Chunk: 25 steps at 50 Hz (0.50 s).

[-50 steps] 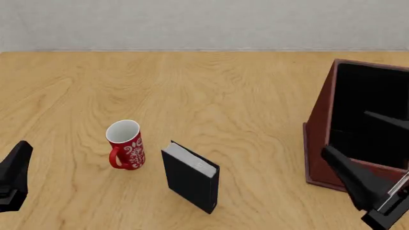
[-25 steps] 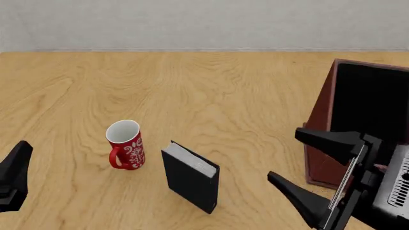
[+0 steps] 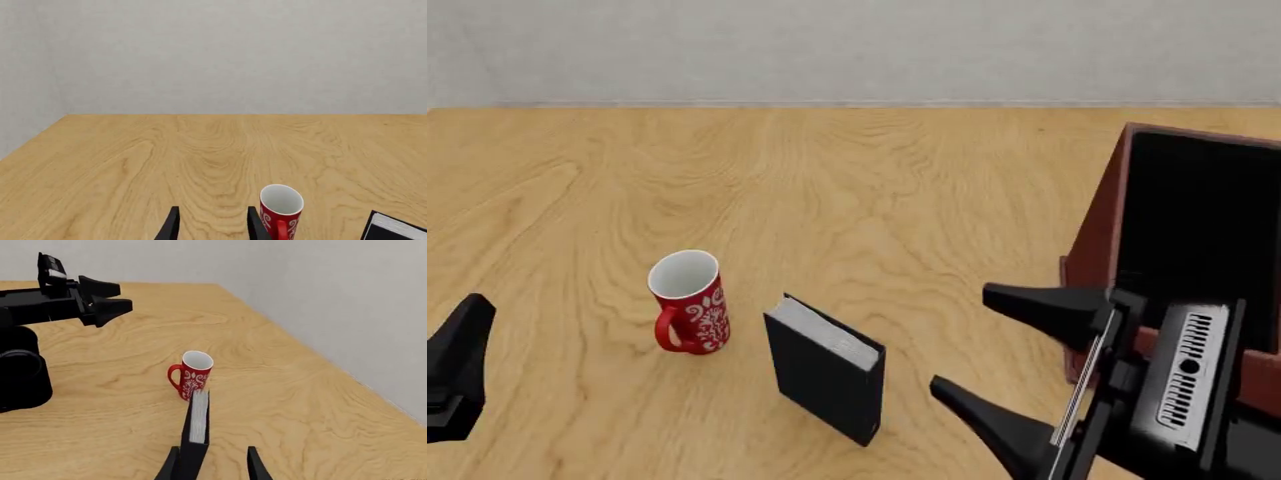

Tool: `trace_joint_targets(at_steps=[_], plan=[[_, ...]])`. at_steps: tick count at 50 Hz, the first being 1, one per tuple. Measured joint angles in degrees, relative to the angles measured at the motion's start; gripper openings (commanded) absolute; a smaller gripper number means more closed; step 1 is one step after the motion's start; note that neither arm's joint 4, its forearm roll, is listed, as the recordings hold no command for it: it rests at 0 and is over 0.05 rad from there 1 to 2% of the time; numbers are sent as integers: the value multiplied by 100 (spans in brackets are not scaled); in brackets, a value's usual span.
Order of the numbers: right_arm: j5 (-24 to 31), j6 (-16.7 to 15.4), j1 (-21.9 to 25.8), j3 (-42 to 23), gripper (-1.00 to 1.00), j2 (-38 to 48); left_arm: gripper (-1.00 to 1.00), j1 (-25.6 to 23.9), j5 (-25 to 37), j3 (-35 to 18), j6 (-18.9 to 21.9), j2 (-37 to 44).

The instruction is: Pick up the book and place it in the left compartment of the caddy.

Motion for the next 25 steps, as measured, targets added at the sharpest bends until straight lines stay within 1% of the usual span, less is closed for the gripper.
trace_joint_targets(at_steps=[20, 25], plan=[[-1192, 286, -5, 202, 100, 1078, 100, 0, 0, 0, 0, 0], [-1506, 316, 5, 220, 100, 1392, 100, 0, 0, 0, 0, 0]])
